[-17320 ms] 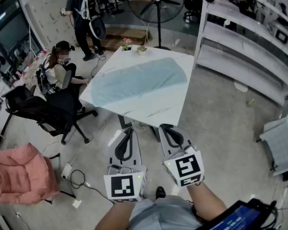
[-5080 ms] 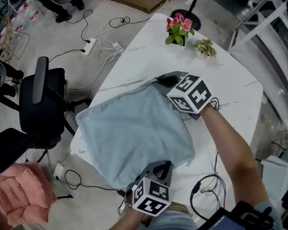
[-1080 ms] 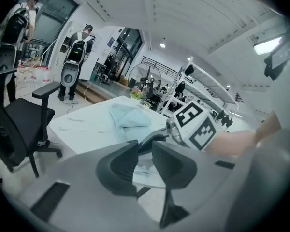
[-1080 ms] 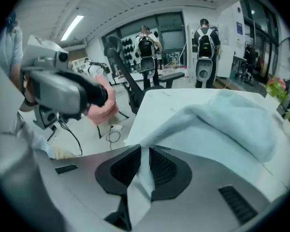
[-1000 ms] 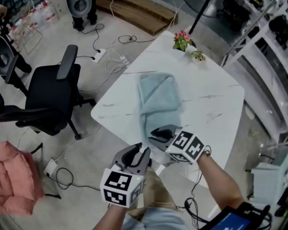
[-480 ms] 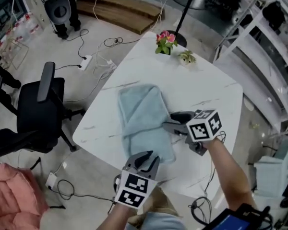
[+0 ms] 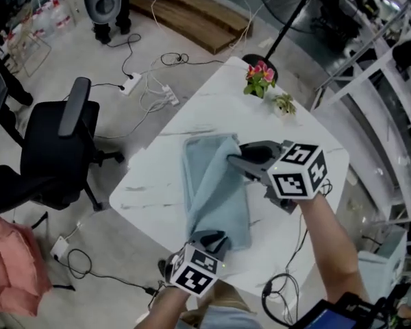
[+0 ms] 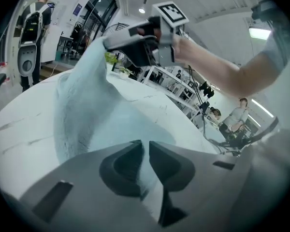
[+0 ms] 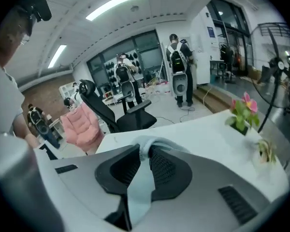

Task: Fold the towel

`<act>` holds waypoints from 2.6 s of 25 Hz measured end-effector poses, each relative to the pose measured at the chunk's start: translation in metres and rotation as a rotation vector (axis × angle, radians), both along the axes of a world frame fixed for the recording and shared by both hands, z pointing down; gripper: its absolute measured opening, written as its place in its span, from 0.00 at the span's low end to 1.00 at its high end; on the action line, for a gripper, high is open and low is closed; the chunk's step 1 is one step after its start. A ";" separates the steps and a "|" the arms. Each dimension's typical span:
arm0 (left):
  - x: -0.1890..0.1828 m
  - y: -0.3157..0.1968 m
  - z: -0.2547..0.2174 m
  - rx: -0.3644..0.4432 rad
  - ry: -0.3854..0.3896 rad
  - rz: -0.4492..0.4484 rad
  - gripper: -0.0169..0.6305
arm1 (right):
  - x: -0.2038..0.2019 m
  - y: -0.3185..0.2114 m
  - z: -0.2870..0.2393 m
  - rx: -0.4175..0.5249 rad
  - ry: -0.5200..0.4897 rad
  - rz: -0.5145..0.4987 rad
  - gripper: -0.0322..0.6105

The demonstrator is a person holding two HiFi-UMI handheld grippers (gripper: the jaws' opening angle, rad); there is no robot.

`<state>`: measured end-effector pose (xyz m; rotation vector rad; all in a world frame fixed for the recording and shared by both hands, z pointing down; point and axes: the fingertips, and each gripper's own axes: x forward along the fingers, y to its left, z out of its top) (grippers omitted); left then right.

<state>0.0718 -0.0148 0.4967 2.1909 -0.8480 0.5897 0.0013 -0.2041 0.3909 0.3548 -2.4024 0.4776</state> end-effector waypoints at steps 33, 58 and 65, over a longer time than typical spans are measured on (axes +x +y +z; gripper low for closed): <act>-0.007 -0.002 -0.003 -0.034 0.022 0.008 0.08 | -0.053 -0.103 0.107 -0.056 0.051 -0.029 0.15; -0.027 0.027 0.007 -0.131 -0.018 0.314 0.04 | 0.078 0.032 0.123 -0.033 0.329 -0.136 0.08; -0.033 0.038 0.009 -0.132 -0.041 0.444 0.04 | 0.123 0.083 0.124 -0.065 0.333 0.047 0.08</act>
